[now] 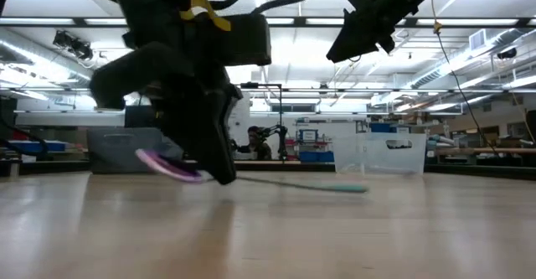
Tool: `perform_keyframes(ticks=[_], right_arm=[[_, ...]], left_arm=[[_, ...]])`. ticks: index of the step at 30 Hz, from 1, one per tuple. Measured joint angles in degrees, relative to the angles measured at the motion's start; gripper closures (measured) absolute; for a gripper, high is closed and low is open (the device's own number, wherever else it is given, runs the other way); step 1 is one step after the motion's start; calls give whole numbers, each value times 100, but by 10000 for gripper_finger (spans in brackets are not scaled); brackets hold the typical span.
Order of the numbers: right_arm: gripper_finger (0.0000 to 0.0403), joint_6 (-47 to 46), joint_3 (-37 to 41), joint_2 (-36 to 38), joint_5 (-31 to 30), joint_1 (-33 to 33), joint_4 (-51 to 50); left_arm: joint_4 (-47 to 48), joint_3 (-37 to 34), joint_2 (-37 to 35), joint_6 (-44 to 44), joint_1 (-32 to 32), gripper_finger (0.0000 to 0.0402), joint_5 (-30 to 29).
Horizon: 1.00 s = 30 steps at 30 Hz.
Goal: Sort silverware by color (type)
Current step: Put the blue spoon into the black bin
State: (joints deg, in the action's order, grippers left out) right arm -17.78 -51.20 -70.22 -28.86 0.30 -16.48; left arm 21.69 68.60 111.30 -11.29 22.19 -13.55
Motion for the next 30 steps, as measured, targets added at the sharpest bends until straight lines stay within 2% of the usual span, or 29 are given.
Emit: perform_keyframes(ticks=[12, 30], right_arm=[[289, 97, 0, 0, -42, 0, -156], [289, 129, 0, 0, -166, 0, -163]], left_arm=[[751, 20, -209, 2, -216, 384, -296], [1995, 28, -1559, -74, -289, 385, -1721]])
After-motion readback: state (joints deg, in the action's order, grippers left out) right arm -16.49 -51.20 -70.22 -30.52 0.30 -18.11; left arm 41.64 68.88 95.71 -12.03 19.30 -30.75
